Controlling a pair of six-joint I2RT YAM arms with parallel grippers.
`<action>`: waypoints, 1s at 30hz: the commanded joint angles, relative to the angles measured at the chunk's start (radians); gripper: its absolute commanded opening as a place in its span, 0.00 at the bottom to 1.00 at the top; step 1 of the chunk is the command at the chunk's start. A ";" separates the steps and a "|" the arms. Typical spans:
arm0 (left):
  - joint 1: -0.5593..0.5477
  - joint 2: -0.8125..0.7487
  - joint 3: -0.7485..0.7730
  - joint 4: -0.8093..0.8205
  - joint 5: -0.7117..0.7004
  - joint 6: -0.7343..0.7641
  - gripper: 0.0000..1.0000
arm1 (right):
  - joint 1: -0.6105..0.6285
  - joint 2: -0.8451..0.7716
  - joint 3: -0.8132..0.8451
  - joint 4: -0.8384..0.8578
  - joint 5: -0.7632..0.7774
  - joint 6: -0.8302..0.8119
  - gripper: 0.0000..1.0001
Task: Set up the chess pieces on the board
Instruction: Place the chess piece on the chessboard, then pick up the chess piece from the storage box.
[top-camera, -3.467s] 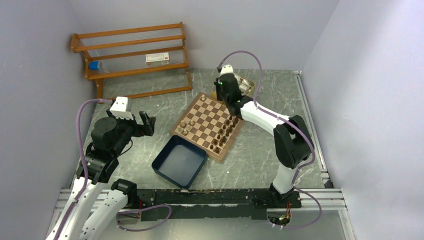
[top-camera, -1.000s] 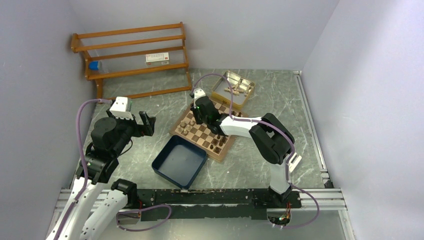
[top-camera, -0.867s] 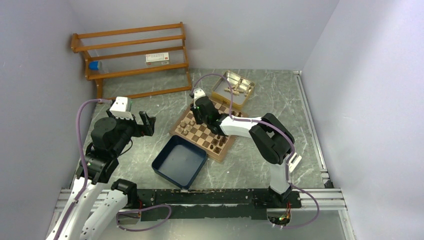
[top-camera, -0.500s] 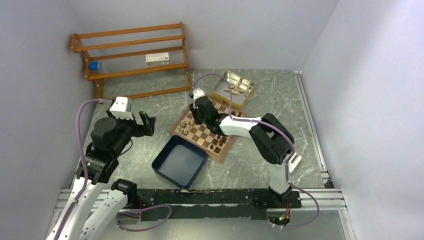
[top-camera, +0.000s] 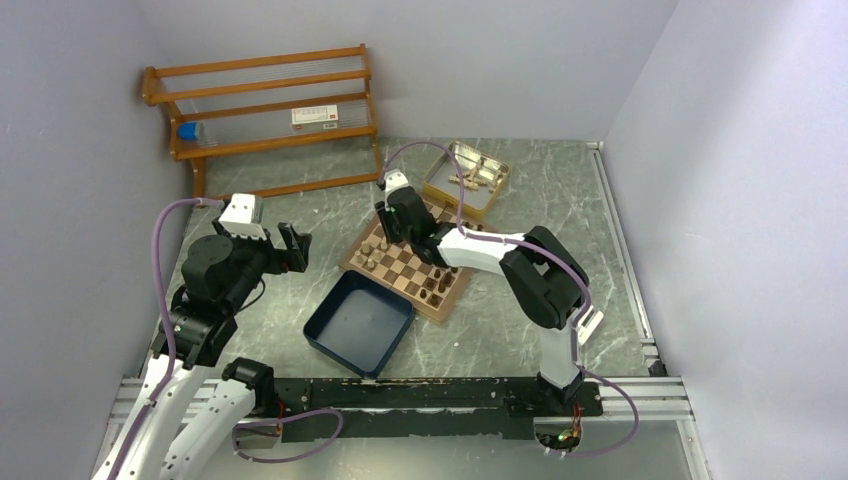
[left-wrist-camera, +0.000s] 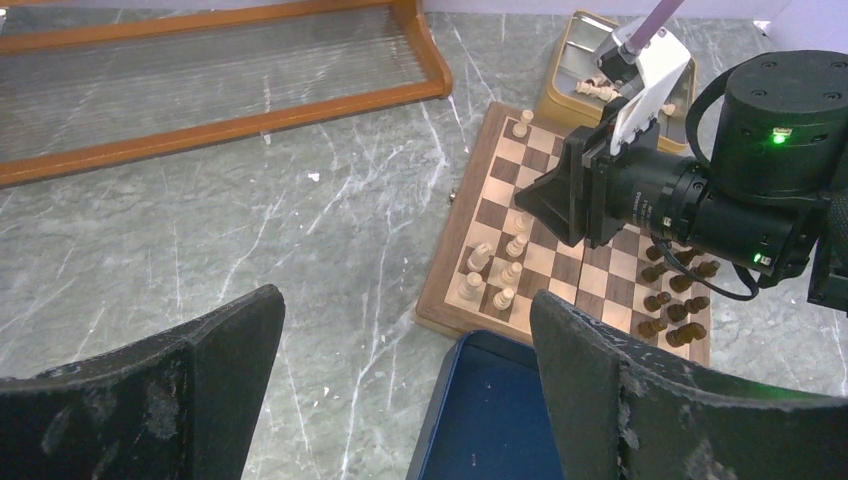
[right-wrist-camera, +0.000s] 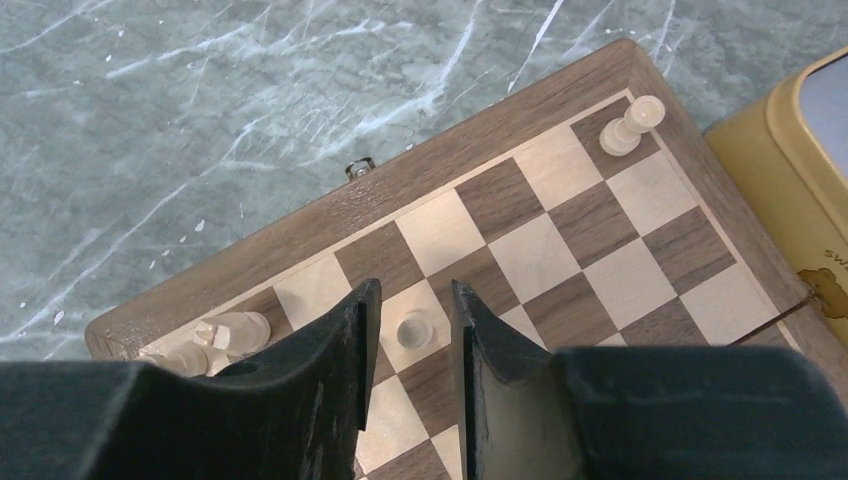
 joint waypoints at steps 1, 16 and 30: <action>0.008 -0.009 -0.005 0.019 0.013 -0.002 0.97 | -0.011 -0.045 0.052 -0.040 0.050 -0.014 0.37; 0.007 -0.014 -0.008 0.020 0.022 -0.002 0.97 | -0.285 -0.082 0.106 -0.070 0.131 0.012 0.44; 0.007 -0.011 -0.008 0.019 0.024 0.000 0.97 | -0.441 0.215 0.394 -0.141 0.303 0.040 0.35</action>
